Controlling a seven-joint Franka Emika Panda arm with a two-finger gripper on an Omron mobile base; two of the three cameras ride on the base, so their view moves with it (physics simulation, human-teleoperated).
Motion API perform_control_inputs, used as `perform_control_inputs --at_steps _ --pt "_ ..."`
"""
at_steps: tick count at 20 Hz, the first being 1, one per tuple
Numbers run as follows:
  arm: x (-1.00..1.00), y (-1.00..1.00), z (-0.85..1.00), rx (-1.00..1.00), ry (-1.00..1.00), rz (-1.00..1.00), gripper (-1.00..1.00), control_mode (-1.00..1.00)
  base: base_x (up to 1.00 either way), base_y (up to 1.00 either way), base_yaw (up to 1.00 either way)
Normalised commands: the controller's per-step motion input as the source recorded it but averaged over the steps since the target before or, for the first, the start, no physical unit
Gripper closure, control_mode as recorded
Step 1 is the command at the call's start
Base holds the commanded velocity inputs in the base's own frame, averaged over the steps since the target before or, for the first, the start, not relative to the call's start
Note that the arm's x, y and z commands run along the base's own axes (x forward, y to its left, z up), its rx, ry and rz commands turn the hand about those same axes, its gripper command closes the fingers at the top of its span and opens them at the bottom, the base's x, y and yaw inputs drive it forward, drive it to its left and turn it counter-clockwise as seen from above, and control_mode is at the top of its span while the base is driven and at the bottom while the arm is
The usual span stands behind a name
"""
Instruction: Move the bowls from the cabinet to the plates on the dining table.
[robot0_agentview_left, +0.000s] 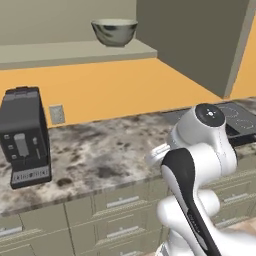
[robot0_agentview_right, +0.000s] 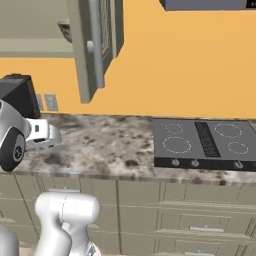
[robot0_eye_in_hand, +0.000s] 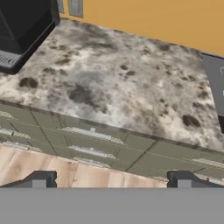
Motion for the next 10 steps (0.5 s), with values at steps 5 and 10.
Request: perform_control_inputs --at_steps 5,10 --pt "0.0 0.0 0.0 0.0 0.0 0.0 -1.0 1.0 0.63 0.06 0.03" --pt "0.0 0.0 0.0 0.0 0.0 0.0 -1.0 1.0 0.2 0.0 0.04"
